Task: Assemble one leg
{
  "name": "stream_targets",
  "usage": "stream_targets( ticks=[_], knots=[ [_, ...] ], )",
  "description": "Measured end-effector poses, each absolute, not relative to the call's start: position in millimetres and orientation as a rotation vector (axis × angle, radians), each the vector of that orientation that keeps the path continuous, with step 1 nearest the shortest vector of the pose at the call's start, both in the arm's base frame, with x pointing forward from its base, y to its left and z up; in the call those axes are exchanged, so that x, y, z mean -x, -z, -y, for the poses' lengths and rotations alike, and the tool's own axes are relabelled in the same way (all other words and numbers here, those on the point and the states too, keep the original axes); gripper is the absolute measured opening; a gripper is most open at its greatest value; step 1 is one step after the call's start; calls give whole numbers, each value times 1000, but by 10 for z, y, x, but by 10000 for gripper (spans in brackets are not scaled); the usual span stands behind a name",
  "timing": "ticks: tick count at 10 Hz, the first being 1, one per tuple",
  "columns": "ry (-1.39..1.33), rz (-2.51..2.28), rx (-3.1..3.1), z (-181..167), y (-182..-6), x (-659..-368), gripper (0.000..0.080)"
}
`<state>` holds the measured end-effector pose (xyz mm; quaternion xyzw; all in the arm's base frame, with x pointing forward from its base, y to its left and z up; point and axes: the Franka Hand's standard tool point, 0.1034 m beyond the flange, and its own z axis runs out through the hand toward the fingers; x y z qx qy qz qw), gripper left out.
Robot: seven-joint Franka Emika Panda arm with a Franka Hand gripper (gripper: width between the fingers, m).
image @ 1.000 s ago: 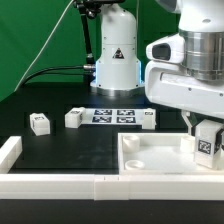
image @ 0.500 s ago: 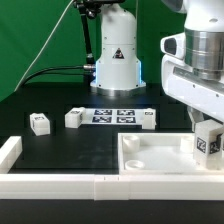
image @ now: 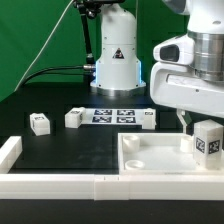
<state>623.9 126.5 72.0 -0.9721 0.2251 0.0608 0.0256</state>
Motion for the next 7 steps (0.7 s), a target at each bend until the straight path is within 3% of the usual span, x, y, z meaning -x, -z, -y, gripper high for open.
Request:
stream_targets(
  ticks=[5,7],
  knots=[
    [-144,220,3056,-1221,-747,-6278,648],
    [-147,345,3040,-1198,-744,-6275,648]
  ],
)
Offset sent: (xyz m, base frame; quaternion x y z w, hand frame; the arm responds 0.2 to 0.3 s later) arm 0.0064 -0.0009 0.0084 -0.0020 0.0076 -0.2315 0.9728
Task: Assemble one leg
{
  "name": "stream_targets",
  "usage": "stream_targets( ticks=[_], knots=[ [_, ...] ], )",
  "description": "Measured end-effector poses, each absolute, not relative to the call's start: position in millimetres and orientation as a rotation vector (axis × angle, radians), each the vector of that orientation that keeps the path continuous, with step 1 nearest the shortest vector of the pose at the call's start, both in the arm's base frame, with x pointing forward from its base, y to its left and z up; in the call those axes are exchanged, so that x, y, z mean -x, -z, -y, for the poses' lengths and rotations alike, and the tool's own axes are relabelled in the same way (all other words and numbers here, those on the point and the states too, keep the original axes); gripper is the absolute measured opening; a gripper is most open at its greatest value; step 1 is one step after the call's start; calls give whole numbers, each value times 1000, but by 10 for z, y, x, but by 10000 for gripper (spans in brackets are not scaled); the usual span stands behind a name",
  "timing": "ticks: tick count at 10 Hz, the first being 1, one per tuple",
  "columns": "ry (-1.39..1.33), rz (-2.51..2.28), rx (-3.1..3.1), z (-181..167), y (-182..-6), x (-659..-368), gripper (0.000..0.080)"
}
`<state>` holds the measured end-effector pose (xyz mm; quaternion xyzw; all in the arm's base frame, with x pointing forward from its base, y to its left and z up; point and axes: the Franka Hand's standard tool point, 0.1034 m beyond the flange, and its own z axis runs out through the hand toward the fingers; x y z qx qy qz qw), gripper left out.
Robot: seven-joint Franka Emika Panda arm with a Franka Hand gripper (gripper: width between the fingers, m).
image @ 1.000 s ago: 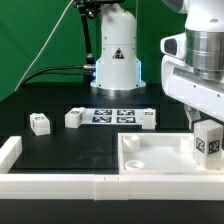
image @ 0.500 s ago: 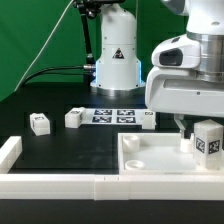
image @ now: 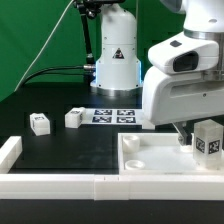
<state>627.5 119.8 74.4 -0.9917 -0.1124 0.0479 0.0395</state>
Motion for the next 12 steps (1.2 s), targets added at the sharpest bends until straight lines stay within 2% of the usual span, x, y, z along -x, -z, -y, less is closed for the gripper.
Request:
stream_targets(
  ticks=[1,2,3,4,7,12],
  knots=[
    [-147,343,3040,-1197,-742,-6275,503],
    [-148,343,3040,-1196,-741,-6274,503],
    [-148,343,3040,-1196,-740,-6274,357],
    [-148,342,3040,-1194,-739,-6274,289],
    [-150,280,3047,-1192,-737,-6275,289],
    [-169,-839,3000,-1202,-729,-6276,291]
  ],
)
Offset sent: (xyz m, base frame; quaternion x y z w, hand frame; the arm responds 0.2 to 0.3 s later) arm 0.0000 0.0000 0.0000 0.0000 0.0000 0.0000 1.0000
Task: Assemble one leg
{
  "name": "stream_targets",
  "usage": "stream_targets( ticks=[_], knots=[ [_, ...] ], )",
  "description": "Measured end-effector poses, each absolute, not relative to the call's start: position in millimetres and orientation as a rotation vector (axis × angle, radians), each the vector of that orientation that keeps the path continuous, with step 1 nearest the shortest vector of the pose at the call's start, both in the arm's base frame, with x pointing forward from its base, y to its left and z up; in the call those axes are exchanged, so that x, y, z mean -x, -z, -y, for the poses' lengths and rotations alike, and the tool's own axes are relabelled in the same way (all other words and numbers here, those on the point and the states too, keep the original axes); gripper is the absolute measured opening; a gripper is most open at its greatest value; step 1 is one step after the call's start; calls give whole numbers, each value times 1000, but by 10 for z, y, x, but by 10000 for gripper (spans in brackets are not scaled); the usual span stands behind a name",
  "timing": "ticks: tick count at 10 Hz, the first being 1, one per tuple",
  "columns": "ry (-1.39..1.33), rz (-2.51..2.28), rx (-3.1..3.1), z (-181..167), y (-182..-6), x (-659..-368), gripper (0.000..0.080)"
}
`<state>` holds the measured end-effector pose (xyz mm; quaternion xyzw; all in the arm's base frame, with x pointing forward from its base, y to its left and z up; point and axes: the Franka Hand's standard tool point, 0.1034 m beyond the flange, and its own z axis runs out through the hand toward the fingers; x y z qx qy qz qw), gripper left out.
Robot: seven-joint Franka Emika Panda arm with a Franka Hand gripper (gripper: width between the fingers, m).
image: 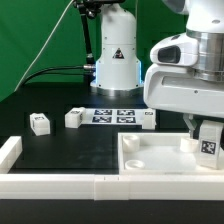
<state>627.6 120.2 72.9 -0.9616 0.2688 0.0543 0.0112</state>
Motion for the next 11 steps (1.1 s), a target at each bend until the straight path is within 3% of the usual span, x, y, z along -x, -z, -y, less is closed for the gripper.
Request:
stream_targets(
  ticks=[5,6,7,8,9,11],
  knots=[
    [-171,-1640,2675,-1209,-729,-6285,291],
    [-172,-1609,2692,-1215,-728,-6284,408],
    [-172,-1544,2726,-1220,-728,-6282,574],
    [-171,-1485,2755,-1231,-729,-6283,574],
    [-162,-1380,2802,-1227,-730,-6294,634],
    [-140,-896,2973,-1226,-730,-6309,645]
  ],
)
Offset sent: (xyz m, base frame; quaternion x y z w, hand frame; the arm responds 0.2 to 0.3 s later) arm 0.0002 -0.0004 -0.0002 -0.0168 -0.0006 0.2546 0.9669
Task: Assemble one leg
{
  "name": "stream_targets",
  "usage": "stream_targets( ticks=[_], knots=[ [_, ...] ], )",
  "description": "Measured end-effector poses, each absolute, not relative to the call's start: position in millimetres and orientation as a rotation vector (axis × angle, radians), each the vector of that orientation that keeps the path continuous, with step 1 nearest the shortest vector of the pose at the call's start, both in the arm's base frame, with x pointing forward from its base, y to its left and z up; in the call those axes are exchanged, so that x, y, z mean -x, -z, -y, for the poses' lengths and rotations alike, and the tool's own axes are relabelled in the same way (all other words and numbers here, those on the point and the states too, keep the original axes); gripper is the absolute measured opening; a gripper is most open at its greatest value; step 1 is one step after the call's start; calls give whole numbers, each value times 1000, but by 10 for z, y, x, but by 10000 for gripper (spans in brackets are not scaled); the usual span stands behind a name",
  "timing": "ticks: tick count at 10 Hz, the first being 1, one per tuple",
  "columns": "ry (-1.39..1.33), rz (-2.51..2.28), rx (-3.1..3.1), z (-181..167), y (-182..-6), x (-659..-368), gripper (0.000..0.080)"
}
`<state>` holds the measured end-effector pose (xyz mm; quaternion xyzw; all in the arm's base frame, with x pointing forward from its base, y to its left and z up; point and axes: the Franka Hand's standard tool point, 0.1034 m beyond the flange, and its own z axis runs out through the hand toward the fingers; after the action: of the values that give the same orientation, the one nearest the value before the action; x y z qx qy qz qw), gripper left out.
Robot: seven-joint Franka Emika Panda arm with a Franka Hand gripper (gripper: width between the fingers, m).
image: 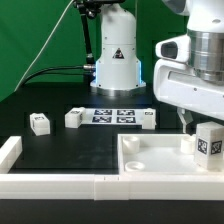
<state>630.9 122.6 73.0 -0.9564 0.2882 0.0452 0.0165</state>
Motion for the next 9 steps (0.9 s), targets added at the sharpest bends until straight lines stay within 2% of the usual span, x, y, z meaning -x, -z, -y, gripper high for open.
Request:
stream_targets(
  ticks=[2,7,9],
  knots=[
    [-109,-440,3067,-1219,-726,-6331,648],
    [-82,281,3078,-1199,-725,-6342,648],
    [-81,337,3071,-1196,-724,-6342,619]
  ],
)
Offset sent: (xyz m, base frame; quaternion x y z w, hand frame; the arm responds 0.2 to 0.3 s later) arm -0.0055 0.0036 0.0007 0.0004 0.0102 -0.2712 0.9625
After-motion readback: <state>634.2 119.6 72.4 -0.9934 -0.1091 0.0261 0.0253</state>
